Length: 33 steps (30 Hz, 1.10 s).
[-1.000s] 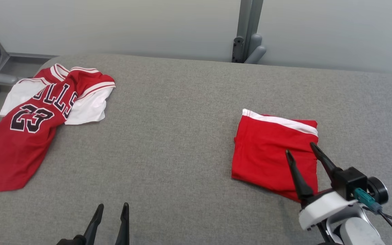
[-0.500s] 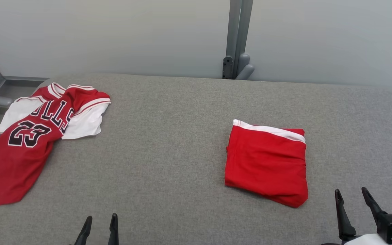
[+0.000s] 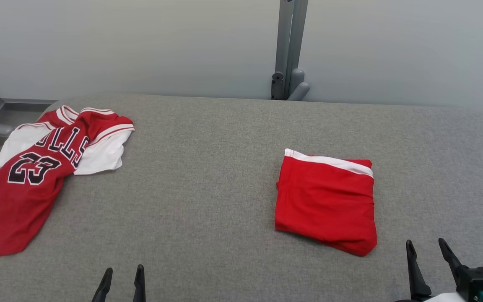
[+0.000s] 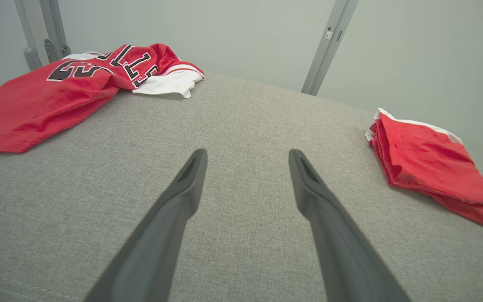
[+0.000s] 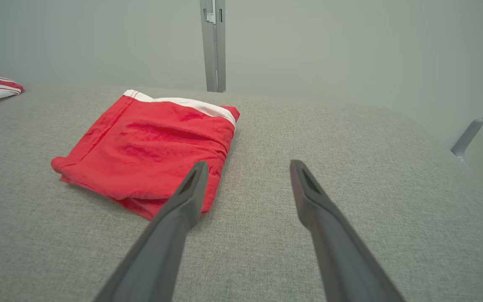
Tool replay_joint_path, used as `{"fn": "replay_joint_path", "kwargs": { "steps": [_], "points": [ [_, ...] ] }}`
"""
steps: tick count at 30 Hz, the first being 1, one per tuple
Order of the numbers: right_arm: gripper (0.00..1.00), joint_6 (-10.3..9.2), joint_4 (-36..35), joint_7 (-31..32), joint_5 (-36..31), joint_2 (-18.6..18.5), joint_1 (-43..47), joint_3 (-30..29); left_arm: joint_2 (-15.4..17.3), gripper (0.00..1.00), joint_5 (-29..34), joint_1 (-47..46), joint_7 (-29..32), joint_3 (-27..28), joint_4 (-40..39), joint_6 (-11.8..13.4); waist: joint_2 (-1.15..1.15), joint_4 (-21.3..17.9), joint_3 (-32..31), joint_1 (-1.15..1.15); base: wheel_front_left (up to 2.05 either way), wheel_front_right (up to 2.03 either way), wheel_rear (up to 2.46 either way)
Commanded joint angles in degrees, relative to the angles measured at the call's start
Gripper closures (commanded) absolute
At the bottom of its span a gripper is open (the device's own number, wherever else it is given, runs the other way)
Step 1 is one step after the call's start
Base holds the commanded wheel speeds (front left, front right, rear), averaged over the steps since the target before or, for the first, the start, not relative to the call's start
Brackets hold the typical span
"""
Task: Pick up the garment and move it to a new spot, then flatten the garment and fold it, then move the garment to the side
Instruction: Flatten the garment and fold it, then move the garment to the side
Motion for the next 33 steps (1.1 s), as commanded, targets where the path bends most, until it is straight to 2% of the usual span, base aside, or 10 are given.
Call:
{"fn": "replay_joint_path", "kwargs": {
  "steps": [1, 17, 20, 23, 28, 33],
  "points": [
    [0.0, -0.07, -0.1, -0.1, 0.0, -0.1, -0.2, 0.0, 0.0, 0.0, 0.2, 0.2, 0.0, 0.1, -0.3, 0.0, 0.0, 0.0, 0.0, 0.0, 0.0, 0.0, 0.0],
    [0.0, -0.07, 0.6, -0.1, 1.3, 0.1, -1.7, 0.0, 0.4, 0.0, 0.1, 0.0, 0.0, -0.2, -0.6, 0.0, 0.0, 0.5, 0.6, 0.0, 0.0, 0.0, 0.0],
    [0.0, -0.07, 2.6, -0.1, 4.4, 0.0, -4.4, -0.1, 0.4, 0.0, 0.1, 0.0, 0.0, -0.1, -0.8, 0.0, 0.0, 0.5, 1.0, 0.0, 0.0, 0.0, 0.0],
    [0.0, -0.07, 7.7, 0.6, 7.6, -1.8, -8.6, 1.3, 0.7, 0.0, 0.0, -0.4, 0.0, -0.3, -0.9, 0.0, 0.0, 0.6, 1.6, 0.0, 0.0, 0.0, 0.0],
    [0.0, -0.07, 13.9, 11.4, 14.5, -4.9, -18.3, 5.3, 1.1, 0.0, -0.3, -1.5, 0.0, -1.3, -0.7, 0.0, 0.0, 0.8, 4.0, 0.0, 0.0, 0.0, 0.0],
    [0.0, -0.06, 20.5, 21.6, 19.8, -4.9, -25.5, 6.4, 1.7, 0.0, -0.8, -3.0, 0.0, -2.8, -0.3, 0.0, 0.0, 2.0, 5.9, 0.0, 0.0, 0.0, 0.0]
  ]
}}
